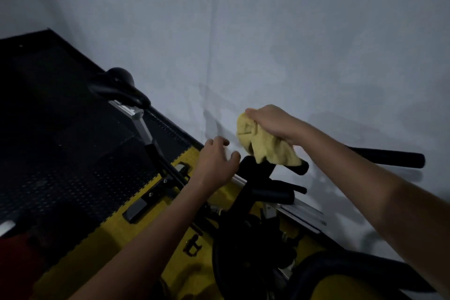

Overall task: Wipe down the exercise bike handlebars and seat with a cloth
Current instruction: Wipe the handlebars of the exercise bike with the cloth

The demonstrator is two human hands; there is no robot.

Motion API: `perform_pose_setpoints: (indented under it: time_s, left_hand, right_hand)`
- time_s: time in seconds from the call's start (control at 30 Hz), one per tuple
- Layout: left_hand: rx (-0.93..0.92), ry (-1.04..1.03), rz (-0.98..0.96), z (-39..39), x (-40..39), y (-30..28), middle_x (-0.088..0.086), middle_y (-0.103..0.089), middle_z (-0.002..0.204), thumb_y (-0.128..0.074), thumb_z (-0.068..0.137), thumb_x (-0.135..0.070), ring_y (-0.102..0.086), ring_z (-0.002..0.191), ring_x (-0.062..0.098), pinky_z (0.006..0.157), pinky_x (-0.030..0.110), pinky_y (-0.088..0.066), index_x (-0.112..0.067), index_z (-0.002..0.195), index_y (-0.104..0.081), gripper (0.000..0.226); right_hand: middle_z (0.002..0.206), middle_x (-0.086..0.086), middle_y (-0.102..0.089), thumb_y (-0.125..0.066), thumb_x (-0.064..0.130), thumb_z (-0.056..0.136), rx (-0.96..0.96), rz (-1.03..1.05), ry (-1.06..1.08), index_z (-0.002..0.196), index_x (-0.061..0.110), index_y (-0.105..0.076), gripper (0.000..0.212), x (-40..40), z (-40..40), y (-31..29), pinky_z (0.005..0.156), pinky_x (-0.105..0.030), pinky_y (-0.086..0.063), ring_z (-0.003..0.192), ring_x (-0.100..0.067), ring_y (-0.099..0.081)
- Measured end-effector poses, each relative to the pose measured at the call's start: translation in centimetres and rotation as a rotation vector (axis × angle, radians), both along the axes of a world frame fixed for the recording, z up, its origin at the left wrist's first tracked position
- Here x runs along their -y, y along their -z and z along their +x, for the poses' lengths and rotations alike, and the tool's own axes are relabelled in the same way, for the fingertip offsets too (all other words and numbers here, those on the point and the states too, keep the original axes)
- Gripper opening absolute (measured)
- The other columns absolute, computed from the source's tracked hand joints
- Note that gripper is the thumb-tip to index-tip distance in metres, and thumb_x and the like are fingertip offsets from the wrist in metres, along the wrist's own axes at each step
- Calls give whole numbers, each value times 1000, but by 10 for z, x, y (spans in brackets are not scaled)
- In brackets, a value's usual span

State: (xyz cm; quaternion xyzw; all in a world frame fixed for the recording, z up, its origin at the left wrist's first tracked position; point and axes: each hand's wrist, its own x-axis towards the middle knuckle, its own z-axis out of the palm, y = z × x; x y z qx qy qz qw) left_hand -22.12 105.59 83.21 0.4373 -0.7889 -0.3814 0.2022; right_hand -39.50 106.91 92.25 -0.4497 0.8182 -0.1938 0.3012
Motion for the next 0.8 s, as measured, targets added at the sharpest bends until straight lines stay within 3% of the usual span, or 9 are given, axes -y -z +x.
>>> perform_pose_setpoints:
  time_s: [0.2, 0.37, 0.43, 0.53, 0.67, 0.8]
  left_hand:
    - [-103, -18, 40, 14, 74, -43, 9, -65, 106, -46, 101, -40, -61, 95, 26, 76, 39, -48, -7, 111, -62, 38]
    - [-53, -5, 1, 42, 132, -56, 9, -66, 97, -50, 99, -38, -62, 90, 28, 76, 42, -50, -6, 103, -63, 36]
    - [-31, -16, -9, 55, 152, -57, 7, -68, 97, -51, 99, -37, -62, 88, 24, 74, 39, -50, -7, 104, -63, 33]
    - [-45, -51, -1, 74, 174, -57, 0, -64, 83, -52, 99, -34, -57, 72, 14, 57, 28, -42, -8, 98, -61, 27]
    - [-186, -106, 98, 93, 196, -54, 4, -57, 80, -47, 99, -30, -52, 70, 18, 62, 33, -43, -5, 97, -56, 27]
    - [-309, -134, 144, 108, 213, -54, 3, -54, 84, -44, 102, -30, -51, 74, 19, 66, 37, -45, -7, 103, -53, 25]
  right_hand:
    - [120, -5, -68, -42, 54, 104, 458, -162, 246, 112, 20, -68, 43, 49, 31, -9, 104, -40, -47, 111, -21, -63]
    - [117, -8, -67, -39, 51, 105, 457, -194, 247, 99, 22, -66, 40, 96, 63, -16, 98, -39, -48, 109, -23, -63]
    - [118, -9, -67, -38, 50, 106, 482, -196, 247, 102, 21, -65, 40, 114, 75, -13, 98, -39, -48, 109, -23, -62]
    - [119, -8, -67, -39, 52, 105, 538, -208, 257, 110, 20, -65, 41, 138, 92, -8, 93, -36, -48, 107, -21, -63]
    - [117, -9, -73, -44, 64, 99, 650, -165, 204, 122, 15, -68, 59, 162, 108, 1, 101, -41, -51, 110, -25, -69]
    - [118, -6, -73, -43, 66, 98, 588, -171, 143, 125, 15, -66, 61, 183, 123, 10, 110, -44, -45, 113, -21, -68]
